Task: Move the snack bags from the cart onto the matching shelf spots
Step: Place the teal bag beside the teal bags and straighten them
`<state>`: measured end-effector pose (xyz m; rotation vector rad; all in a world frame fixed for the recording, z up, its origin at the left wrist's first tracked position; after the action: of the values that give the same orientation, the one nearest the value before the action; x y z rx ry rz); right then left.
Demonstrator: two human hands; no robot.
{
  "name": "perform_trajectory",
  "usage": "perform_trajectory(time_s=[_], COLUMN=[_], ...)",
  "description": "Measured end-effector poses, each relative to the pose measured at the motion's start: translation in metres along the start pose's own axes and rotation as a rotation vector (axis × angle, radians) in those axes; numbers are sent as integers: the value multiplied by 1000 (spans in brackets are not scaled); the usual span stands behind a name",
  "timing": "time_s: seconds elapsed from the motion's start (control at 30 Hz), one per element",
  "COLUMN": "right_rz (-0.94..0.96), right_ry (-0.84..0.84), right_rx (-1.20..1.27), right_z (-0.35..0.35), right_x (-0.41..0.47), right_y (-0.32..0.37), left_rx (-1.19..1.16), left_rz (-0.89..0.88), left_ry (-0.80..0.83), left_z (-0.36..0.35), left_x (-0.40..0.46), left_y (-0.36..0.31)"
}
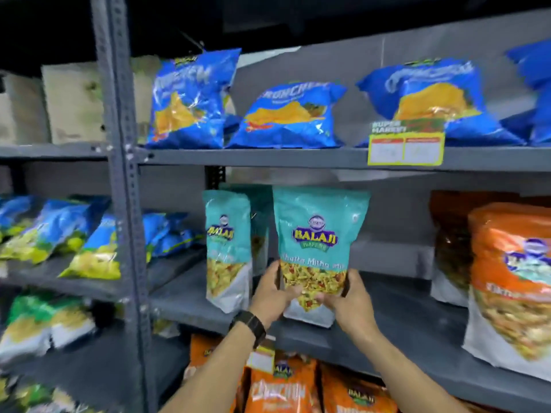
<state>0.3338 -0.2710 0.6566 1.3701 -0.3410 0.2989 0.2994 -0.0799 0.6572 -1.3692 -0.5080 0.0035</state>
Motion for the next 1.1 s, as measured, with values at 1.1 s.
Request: perform_trajectory(time_s=[1.1], right_rz=[308], right_ry=[-328], right_rx=[-888], right_z=[-109], right_x=[-23], right_y=[17], left_rx=[435], left_rz=[-149], left_ry=[-359], left_z=[147], left_x=[21], left_y=[38])
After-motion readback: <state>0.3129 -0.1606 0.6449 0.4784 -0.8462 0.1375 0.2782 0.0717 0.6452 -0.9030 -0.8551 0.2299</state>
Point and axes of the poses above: each hand's wrist, its own x-axis towards the middle knuckle, its own z-axis out of the back of the hand, y = z × x, the point moved 6 cm from there along x, towards the middle knuckle, and after that the axes turned 5 degrees about -y, right-handed, at the moved point
